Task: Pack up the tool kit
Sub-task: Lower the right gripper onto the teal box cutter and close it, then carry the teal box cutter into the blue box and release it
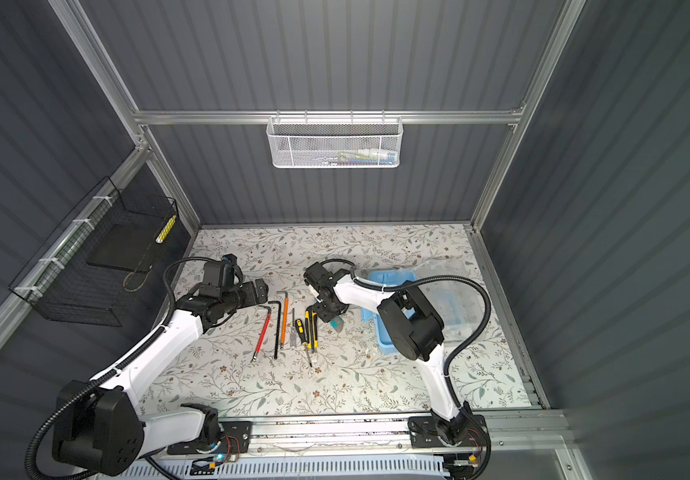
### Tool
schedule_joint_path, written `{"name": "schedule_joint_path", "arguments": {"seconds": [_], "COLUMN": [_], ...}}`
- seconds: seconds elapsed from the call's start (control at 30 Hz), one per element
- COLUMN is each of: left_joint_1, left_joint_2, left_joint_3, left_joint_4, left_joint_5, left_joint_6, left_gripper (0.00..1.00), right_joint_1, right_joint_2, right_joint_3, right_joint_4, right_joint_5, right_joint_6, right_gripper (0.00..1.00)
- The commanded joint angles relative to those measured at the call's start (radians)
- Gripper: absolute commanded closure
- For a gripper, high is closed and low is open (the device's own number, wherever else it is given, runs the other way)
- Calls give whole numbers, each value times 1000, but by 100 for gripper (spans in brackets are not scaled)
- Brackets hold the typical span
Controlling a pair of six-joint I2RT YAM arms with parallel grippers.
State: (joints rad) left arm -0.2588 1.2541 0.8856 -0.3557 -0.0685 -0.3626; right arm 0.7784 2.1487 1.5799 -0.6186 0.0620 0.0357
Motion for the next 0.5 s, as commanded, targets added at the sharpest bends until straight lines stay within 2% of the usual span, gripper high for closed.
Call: {"name": "schedule_joint_path", "arguments": {"seconds": [0.0, 0.2, 0.33, 0.47], "left_joint_1": [4, 4, 5, 4], "left_joint_2": [-2, 14, 27, 39], "left_joint_3": [16, 22, 27, 30], "left_joint_4": [-6, 4, 8, 12], "left_joint_5": [-7, 0, 8, 12], "left_joint_6": [25, 20, 19, 19], "left_gripper": [1, 0, 1, 1], "right_joint_1": [2, -18, -55, -139], "right_joint_2": [-51, -161, -271, -419], "right_joint_3": [-24, -35, -45, -105], "right_joint_4": [-14, -4, -46, -120], "right_joint_5": [44, 87, 102, 153], "right_joint_6": [54, 110, 144, 169], "right_gripper": [67, 78, 79, 80]}}
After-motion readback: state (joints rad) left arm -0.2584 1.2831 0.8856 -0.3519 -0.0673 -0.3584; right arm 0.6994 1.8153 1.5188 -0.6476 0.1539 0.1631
